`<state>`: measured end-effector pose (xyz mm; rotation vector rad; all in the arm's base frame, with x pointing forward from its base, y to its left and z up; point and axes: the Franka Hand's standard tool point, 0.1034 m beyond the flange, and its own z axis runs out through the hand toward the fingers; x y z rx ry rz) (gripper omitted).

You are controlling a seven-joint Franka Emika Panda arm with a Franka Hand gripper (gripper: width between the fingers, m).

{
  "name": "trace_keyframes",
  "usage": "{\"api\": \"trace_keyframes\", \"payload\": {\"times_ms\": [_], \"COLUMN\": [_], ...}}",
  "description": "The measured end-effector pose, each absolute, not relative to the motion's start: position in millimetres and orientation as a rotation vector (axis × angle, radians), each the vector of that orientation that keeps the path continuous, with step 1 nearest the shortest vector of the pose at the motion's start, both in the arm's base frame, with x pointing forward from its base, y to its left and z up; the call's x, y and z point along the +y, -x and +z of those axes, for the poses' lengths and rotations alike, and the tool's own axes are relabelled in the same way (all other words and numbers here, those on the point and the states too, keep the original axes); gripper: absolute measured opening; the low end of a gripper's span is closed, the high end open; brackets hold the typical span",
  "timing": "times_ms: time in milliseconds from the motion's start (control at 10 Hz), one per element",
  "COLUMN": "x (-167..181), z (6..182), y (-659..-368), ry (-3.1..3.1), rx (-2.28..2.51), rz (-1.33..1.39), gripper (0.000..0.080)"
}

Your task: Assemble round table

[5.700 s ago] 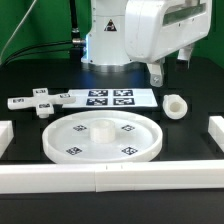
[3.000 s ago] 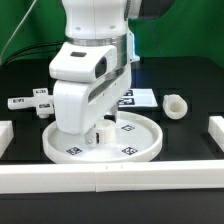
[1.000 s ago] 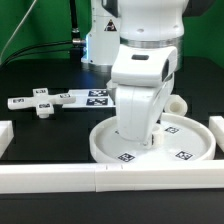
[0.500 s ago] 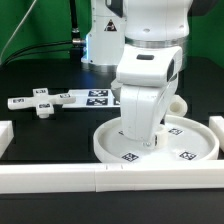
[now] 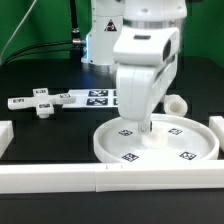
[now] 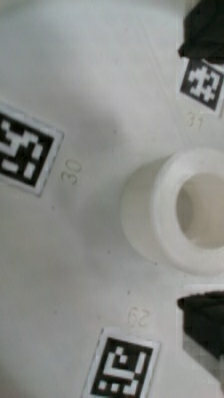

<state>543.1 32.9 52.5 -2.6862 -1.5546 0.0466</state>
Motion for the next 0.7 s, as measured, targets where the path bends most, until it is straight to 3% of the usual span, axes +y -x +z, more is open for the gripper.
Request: {"api": "trace_keyframes", "payload": {"times_ms": [300,700], "x": [53.0,61.4], "z": [64.4,62.1], "y": [-514.0,-509.3], "ry": [2.868,2.880], "rx": [-1.228,-1.194], "rz": [0.043,0.055], "gripper": [0.0649,0.0649]}}
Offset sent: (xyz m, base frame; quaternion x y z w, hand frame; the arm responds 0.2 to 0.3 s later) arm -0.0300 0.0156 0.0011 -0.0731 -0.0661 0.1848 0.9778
